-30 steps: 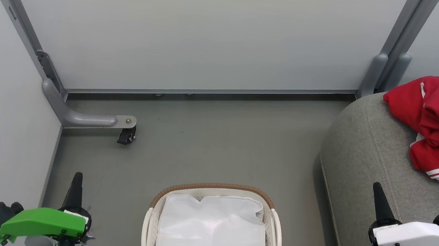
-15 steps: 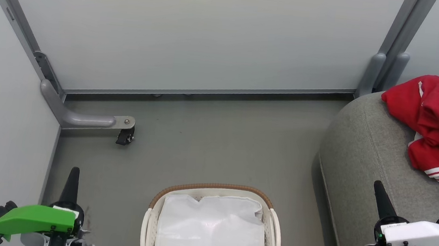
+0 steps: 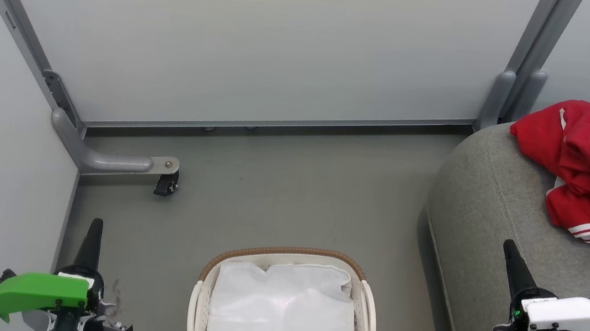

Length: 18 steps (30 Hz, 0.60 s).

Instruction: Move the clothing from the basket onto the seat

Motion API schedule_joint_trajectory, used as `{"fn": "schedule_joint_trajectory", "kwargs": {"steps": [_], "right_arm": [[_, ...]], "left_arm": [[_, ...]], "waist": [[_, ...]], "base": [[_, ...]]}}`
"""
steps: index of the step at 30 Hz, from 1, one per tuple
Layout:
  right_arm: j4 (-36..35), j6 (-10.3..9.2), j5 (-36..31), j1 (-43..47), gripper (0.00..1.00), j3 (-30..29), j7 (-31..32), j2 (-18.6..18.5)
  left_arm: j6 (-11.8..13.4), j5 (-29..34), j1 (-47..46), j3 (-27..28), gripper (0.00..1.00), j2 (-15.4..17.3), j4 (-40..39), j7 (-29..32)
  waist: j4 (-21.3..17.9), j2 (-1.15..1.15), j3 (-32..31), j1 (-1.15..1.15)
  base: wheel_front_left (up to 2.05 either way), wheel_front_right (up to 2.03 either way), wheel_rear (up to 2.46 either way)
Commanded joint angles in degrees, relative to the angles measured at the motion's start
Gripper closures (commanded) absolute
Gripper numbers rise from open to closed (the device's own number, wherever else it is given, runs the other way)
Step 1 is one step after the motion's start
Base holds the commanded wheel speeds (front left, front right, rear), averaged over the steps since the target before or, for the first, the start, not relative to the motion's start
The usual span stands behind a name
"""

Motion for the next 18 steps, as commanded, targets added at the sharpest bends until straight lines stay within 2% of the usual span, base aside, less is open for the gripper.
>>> {"fn": "schedule_joint_trajectory", "kwargs": {"steps": [1, 18], "right_arm": [[-0.58, -0.04, 1.34, 0.25, 1.0, -0.27, 0.46, -0.36], [-1.43, -0.03, 8.86, 0.47, 1.0, -0.67, 2.39, -0.42]], "left_arm": [[-0.37, -1.29, -1.48, 0.48, 1.0, 0.22, -0.57, 0.44], [-0.79, -7.71, -1.65, 1.78, 1.0, 0.25, -1.55, 2.39]], "waist": [[-0.03, 0.0, 0.0, 0.0], [-0.43, 0.0, -0.05, 0.0]], "base": [[0.0, 0.0, 0.0], [0.0, 0.0, 0.0]]}}
